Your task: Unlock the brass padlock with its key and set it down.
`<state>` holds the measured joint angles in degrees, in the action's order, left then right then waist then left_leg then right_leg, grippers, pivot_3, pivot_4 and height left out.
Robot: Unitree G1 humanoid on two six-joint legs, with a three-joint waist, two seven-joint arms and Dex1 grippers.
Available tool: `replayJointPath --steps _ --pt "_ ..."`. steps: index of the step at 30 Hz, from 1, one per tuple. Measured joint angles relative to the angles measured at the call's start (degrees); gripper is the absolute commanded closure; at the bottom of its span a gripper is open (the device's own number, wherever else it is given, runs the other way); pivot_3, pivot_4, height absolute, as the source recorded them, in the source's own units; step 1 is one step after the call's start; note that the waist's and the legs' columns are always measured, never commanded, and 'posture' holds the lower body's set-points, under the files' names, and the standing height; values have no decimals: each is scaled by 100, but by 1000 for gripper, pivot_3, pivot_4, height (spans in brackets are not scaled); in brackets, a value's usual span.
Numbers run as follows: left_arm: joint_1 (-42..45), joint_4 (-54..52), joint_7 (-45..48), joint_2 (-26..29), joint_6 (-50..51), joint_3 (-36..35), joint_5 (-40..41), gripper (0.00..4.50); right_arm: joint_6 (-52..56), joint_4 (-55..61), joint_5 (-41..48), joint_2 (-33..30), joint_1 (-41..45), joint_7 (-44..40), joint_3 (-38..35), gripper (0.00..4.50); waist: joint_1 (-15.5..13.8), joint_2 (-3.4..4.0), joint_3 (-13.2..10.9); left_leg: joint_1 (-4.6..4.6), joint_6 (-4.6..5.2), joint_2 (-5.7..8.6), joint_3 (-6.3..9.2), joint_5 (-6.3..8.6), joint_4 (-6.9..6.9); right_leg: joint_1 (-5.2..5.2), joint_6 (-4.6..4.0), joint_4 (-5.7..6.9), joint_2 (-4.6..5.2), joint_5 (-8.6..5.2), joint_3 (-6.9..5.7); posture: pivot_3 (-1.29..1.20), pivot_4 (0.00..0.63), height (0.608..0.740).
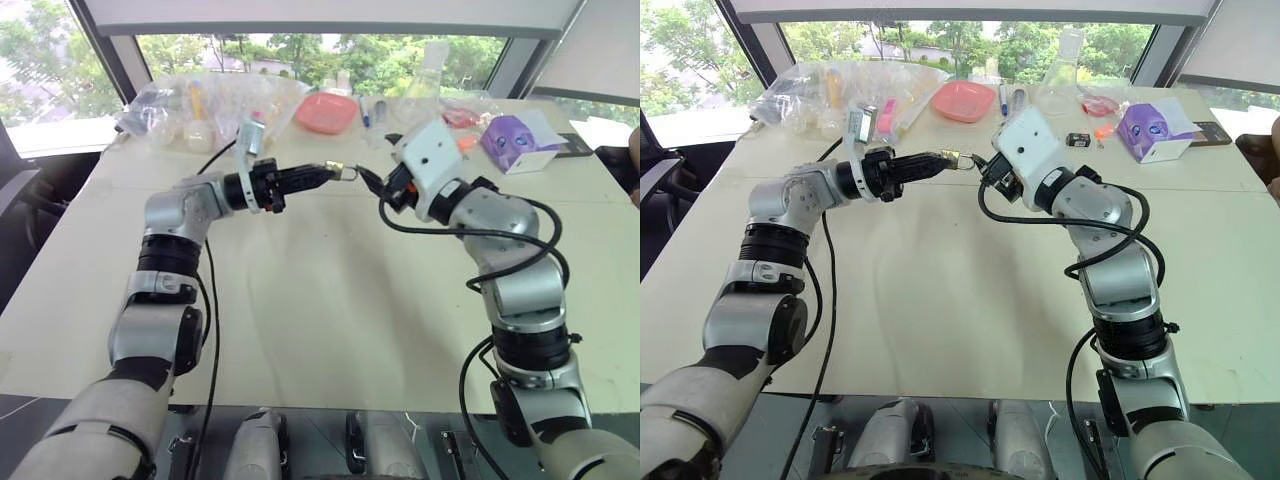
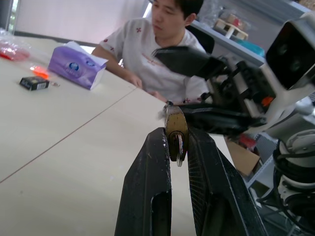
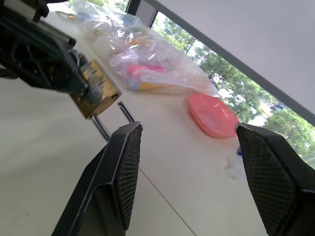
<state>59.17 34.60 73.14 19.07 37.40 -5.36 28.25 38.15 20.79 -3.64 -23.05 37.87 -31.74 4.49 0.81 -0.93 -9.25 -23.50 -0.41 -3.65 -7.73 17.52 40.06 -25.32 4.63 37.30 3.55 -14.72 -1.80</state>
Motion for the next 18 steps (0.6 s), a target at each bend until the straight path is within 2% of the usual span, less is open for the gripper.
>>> replayJointPath --steps 12,18 --pt "-224 -330 61 56 117 8 109 4500 -81 -128 242 -73 -48 -173 226 1463 -12 0 0 0 0 0 1 0 0 1 0 0 1 0 0 0 150 733" --pt "-220 -273 13 18 -42 13 97 4500 231 75 359 -375 -332 -190 84 1463 -11 0 0 0 1 0 2 0 -1 0 0 -1 1 0 0 0 150 733"
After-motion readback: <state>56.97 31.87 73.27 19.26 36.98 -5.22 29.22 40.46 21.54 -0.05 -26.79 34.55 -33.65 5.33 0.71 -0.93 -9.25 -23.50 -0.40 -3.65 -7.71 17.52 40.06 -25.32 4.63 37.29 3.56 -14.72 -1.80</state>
